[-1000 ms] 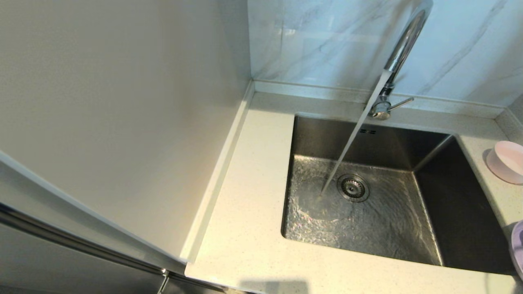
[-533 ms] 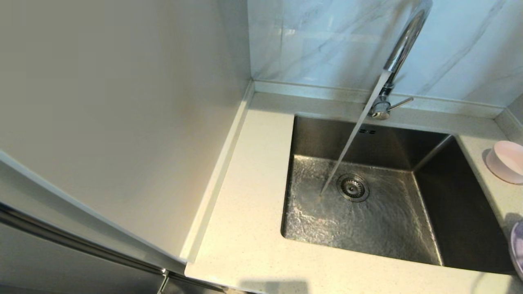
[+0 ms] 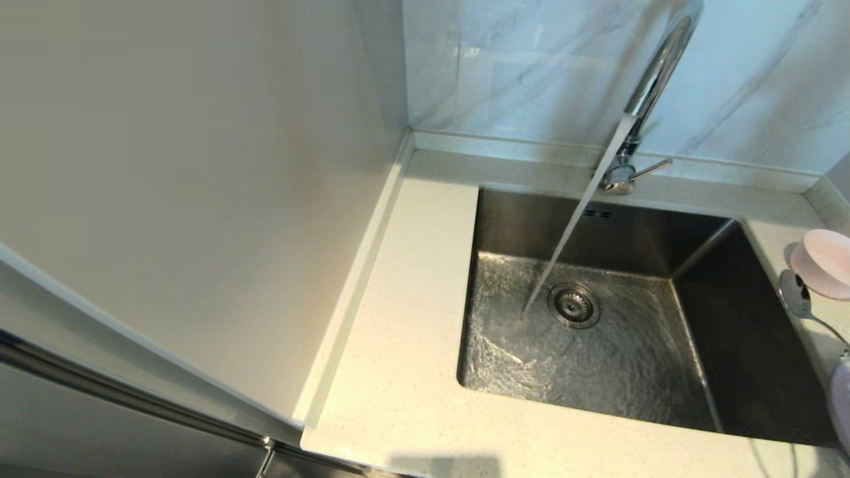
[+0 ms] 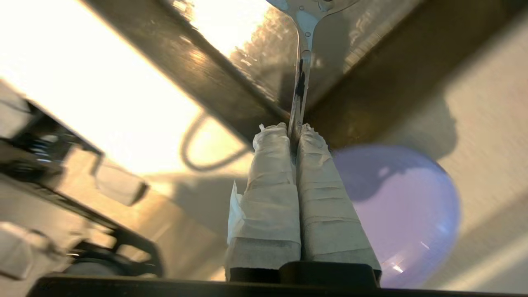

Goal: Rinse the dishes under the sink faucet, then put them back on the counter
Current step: Rinse the spoon

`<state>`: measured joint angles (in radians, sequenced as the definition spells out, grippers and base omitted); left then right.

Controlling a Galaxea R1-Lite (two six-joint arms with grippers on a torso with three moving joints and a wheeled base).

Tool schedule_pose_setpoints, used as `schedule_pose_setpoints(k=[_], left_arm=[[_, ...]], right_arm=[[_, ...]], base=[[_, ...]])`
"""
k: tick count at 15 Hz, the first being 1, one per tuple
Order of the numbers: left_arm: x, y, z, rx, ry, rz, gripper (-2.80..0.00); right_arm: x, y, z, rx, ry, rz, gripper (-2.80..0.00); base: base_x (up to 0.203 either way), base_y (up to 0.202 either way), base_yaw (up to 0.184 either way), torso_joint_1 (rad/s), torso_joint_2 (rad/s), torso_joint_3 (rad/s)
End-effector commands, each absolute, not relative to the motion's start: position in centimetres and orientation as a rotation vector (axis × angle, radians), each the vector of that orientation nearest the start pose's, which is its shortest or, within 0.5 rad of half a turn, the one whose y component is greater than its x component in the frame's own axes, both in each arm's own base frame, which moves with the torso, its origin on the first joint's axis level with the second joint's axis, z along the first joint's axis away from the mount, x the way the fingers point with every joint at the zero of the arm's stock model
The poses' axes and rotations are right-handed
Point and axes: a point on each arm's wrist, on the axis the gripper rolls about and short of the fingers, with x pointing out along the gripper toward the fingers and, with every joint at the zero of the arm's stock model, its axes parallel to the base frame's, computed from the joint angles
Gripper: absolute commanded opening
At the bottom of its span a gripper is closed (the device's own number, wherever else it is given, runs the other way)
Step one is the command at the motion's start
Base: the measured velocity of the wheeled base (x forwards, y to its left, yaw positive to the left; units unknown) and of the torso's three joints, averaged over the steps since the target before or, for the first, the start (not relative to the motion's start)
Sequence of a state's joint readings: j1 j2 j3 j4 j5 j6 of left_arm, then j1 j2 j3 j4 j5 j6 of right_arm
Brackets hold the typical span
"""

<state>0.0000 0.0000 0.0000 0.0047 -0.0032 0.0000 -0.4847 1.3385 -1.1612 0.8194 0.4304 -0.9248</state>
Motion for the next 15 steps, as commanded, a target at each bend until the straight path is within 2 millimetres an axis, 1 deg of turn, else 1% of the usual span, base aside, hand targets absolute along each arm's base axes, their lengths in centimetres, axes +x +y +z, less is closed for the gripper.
schedule_pose_setpoints(k=[1,4,5,8,10,11,12,13,15], left_arm=[[-2.3,0.0,7.5,0.0,0.005,-0.003,-2.8],[-2.3,0.0,7.5,0.0,0.005,-0.003,-2.8],[-2.3,0.0,7.5,0.0,0.005,-0.003,-2.8],[-2.3,0.0,7.5,0.0,0.005,-0.003,-2.8],[-2.3,0.0,7.5,0.0,0.005,-0.003,-2.8],[-2.3,0.0,7.5,0.0,0.005,-0.005,-2.8],[-2.3,0.0,7.5,0.0,0.005,-0.003,-2.8],[-2.3,0.0,7.5,0.0,0.005,-0.003,-2.8],[-2.3,0.0,7.5,0.0,0.005,-0.005,-2.8]], right_arm=[[15.2,-4.4,26.0,-0.431,0.78,0.424,-2.8],[15.7,-1.1,26.5,-0.433,0.798,0.469,-2.8],[16.0,0.0,26.6,-0.432,0.815,0.455,-2.8],[17.8,3.4,26.9,-0.447,0.877,0.299,-2.8],[19.0,5.4,26.9,-0.487,0.892,0.092,-2.8],[19.4,6.3,26.5,-0.527,0.902,-0.014,-2.8],[19.6,7.2,26.0,-0.557,0.925,-0.065,-2.8],[19.7,7.6,25.6,-0.578,0.943,-0.095,-2.8],[20.4,8.1,25.7,-0.579,0.936,-0.106,-2.8]], base=[[0.0,0.0,0.0,0.0,0.0,0.0],[0.0,0.0,0.0,0.0,0.0,0.0],[0.0,0.0,0.0,0.0,0.0,0.0],[0.0,0.0,0.0,0.0,0.0,0.0],[0.0,0.0,0.0,0.0,0.0,0.0],[0.0,0.0,0.0,0.0,0.0,0.0],[0.0,0.0,0.0,0.0,0.0,0.0],[0.0,0.0,0.0,0.0,0.0,0.0],[0.0,0.0,0.0,0.0,0.0,0.0]])
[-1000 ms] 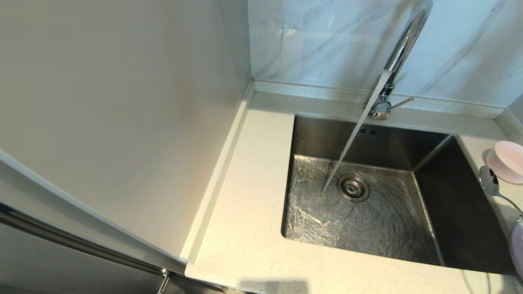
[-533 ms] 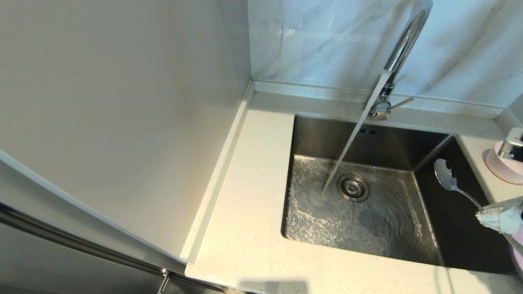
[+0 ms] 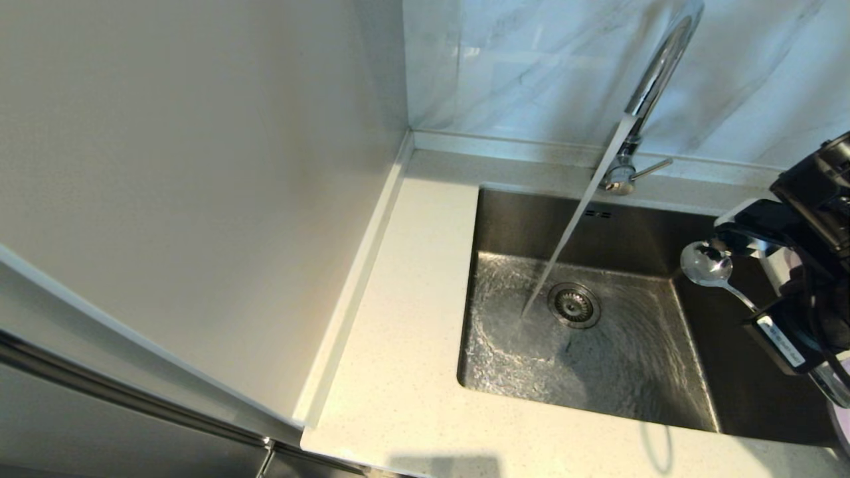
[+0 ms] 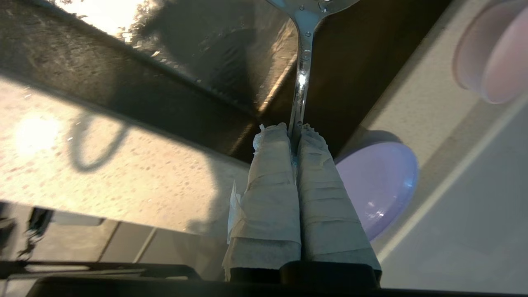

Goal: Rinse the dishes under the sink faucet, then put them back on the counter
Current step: Rinse the spoon

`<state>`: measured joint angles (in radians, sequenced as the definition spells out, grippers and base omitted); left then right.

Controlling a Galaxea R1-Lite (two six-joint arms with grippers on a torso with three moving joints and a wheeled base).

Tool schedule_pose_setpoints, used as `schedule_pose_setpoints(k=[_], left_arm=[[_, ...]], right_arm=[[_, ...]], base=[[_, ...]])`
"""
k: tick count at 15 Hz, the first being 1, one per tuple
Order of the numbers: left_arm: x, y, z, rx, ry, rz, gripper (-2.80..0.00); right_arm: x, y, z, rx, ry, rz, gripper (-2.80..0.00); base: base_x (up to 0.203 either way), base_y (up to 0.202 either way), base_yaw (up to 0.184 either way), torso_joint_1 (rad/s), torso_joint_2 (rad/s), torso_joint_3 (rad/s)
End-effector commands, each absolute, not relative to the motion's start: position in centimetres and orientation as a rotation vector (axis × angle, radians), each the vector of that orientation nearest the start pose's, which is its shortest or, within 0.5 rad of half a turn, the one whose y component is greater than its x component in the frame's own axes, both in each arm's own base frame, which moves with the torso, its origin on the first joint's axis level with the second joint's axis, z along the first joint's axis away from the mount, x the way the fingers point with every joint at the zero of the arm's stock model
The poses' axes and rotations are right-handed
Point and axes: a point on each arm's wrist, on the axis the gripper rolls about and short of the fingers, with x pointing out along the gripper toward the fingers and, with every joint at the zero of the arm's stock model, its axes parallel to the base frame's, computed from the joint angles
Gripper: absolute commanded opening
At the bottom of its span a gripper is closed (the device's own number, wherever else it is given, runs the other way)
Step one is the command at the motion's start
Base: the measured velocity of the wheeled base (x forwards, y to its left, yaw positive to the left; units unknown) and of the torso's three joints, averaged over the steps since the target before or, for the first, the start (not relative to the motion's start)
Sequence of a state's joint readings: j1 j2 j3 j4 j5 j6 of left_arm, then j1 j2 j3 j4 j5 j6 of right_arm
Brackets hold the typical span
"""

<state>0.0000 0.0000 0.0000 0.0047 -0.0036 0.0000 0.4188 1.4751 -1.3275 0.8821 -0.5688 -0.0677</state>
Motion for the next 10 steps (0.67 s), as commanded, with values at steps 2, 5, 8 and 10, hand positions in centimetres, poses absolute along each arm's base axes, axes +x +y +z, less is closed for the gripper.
schedule_pose_setpoints(k=[2,5,8,10], left_arm=[[-2.3,0.0,7.5,0.0,0.005,-0.005,-2.8],[-2.3,0.0,7.5,0.0,0.005,-0.003,-2.8],[-2.3,0.0,7.5,0.0,0.005,-0.003,-2.8],[-2.3,0.0,7.5,0.0,0.005,-0.003,-2.8]], right_arm=[[21.5,8.8,26.4,-0.533,0.903,-0.115,-2.8],[22.8,9.6,26.6,-0.516,0.875,-0.115,-2.8],[24.4,10.6,26.9,-0.559,0.767,-0.077,-2.8],[25.5,11.2,26.8,-0.562,0.714,-0.067,-2.8]], base=[[0.0,0.0,0.0,0.0,0.0,0.0],[0.0,0.0,0.0,0.0,0.0,0.0],[0.0,0.0,0.0,0.0,0.0,0.0],[0.0,0.0,0.0,0.0,0.0,0.0]])
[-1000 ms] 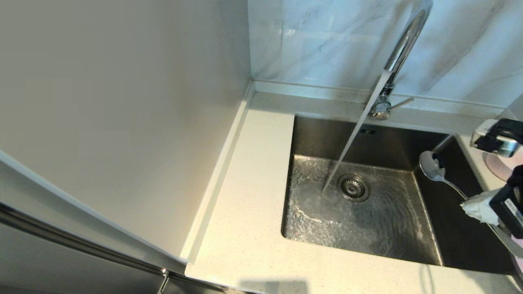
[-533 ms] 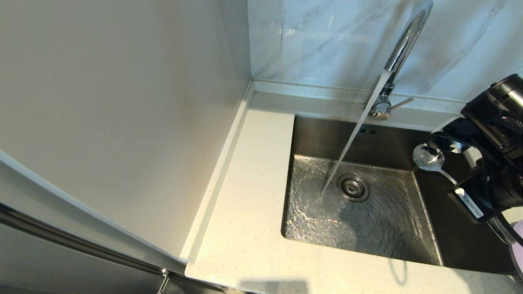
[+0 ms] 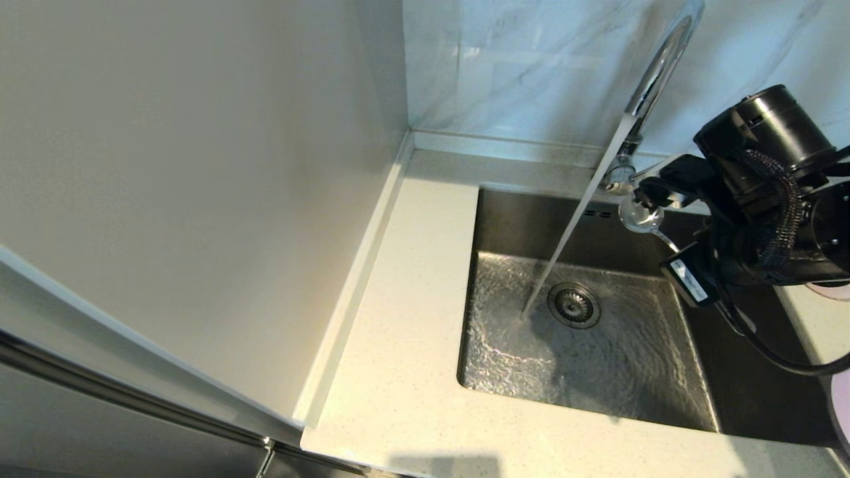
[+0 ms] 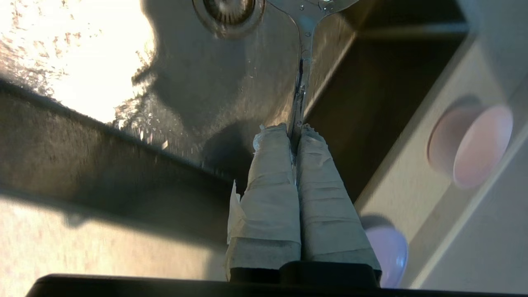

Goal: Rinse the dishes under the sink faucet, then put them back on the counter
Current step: Rinse the spoon

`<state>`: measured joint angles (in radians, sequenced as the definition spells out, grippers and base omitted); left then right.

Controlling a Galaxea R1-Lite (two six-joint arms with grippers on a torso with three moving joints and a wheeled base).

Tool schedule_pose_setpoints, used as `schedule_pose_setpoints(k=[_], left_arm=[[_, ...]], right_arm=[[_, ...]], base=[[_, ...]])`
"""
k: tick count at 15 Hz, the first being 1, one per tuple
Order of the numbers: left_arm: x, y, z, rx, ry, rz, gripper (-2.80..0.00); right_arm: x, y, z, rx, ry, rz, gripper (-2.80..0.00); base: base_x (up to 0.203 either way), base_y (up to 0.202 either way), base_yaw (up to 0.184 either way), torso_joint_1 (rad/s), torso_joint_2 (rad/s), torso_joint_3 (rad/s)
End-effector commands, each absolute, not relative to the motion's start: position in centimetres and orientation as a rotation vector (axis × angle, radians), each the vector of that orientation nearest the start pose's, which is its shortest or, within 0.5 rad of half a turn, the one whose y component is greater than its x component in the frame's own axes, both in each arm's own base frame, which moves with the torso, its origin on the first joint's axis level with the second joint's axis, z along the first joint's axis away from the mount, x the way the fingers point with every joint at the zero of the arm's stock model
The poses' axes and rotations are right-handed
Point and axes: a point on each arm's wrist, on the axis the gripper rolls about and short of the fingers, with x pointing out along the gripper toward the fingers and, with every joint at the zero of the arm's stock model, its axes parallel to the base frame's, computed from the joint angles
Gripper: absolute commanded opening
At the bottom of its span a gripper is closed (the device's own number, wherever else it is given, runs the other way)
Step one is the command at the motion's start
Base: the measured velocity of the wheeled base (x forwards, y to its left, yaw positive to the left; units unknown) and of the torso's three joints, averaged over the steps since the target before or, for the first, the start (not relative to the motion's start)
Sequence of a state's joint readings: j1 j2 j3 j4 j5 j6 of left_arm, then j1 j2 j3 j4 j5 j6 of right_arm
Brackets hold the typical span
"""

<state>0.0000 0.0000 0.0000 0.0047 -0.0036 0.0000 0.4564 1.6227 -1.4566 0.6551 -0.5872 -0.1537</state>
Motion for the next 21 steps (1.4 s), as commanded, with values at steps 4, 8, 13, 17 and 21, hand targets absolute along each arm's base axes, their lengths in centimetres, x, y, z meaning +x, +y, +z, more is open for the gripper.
schedule_pose_setpoints(k=[4,8,13,17,21], left_arm=[[-2.3,0.0,7.5,0.0,0.005,-0.003,-2.8],[-2.3,0.0,7.5,0.0,0.005,-0.003,-2.8],[-2.3,0.0,7.5,0.0,0.005,-0.003,-2.8],[-2.3,0.0,7.5,0.0,0.005,-0.004,-2.8],[-2.3,0.0,7.5,0.0,0.005,-0.005,-2.8]], right_arm=[[26.3,11.6,26.5,-0.56,0.697,-0.084,-2.8],[26.9,11.9,26.5,-0.55,0.684,-0.086,-2.8],[28.1,12.7,26.7,-0.519,0.625,-0.089,-2.8],[28.3,12.8,26.7,-0.516,0.621,-0.09,-2.8],[28.2,12.7,26.8,-0.506,0.618,-0.092,-2.8]], base=[[0.0,0.0,0.0,0.0,0.0,0.0],[0.0,0.0,0.0,0.0,0.0,0.0],[0.0,0.0,0.0,0.0,0.0,0.0],[0.0,0.0,0.0,0.0,0.0,0.0],[0.0,0.0,0.0,0.0,0.0,0.0]])
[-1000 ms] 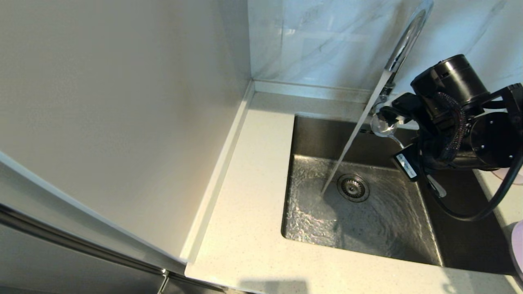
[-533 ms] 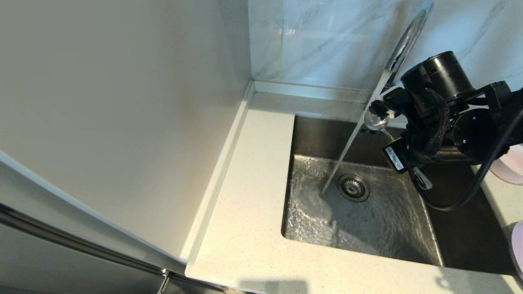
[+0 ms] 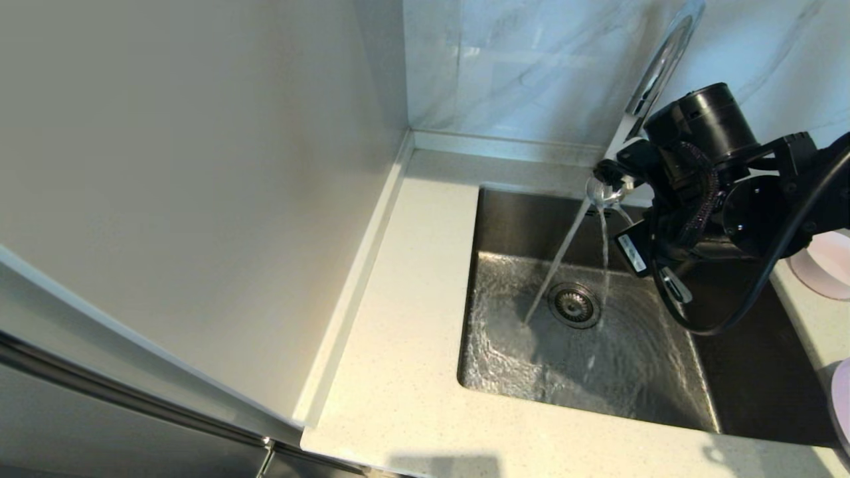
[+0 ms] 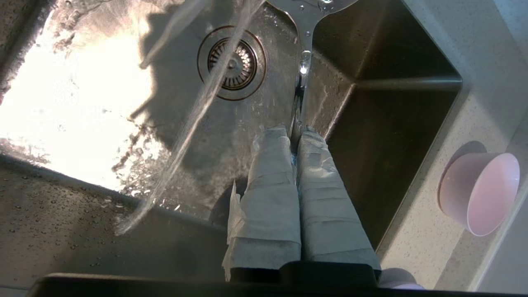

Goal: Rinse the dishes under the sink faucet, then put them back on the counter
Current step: Rinse the spoon

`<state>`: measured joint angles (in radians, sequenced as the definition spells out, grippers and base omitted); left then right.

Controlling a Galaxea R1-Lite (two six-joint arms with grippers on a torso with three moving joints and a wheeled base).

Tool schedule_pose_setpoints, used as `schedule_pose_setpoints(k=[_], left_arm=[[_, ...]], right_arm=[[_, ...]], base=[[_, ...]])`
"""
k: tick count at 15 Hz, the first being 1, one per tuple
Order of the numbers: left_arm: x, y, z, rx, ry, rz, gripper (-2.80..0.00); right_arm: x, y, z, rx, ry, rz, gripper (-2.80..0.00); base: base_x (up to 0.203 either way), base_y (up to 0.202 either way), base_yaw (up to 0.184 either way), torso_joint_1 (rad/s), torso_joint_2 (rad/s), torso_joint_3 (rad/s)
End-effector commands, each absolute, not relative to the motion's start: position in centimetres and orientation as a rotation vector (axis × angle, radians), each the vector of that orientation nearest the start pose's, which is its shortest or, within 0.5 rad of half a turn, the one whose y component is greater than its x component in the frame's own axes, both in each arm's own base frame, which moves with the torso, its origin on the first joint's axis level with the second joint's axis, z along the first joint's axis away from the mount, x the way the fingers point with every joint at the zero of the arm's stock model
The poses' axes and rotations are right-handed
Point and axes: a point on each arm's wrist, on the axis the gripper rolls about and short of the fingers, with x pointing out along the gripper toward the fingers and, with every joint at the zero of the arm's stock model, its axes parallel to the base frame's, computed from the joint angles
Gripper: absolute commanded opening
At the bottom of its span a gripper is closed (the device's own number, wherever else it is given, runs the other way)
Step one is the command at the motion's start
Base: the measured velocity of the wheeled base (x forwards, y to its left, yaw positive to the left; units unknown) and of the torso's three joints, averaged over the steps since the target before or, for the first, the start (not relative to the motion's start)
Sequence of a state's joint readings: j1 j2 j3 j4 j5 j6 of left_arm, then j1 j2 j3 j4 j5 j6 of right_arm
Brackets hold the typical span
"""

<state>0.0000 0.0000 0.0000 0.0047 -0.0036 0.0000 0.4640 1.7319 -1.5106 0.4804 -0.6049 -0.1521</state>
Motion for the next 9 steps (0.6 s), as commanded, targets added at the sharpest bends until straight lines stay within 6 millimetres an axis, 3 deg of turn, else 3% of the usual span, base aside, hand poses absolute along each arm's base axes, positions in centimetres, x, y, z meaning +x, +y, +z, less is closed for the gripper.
schedule_pose_setpoints(k=[1,9], left_arm=[[-2.3,0.0,7.5,0.0,0.005,-0.003,-2.8],[-2.3,0.0,7.5,0.0,0.005,-0.003,-2.8]], right_arm=[[28.1,12.6,26.8,-0.506,0.62,-0.093,-2.8],[27.5,9.2,25.7,-0.518,0.705,-0.17,-2.8]], base=[[0.0,0.0,0.0,0.0,0.0,0.0],[0.0,0.0,0.0,0.0,0.0,0.0]])
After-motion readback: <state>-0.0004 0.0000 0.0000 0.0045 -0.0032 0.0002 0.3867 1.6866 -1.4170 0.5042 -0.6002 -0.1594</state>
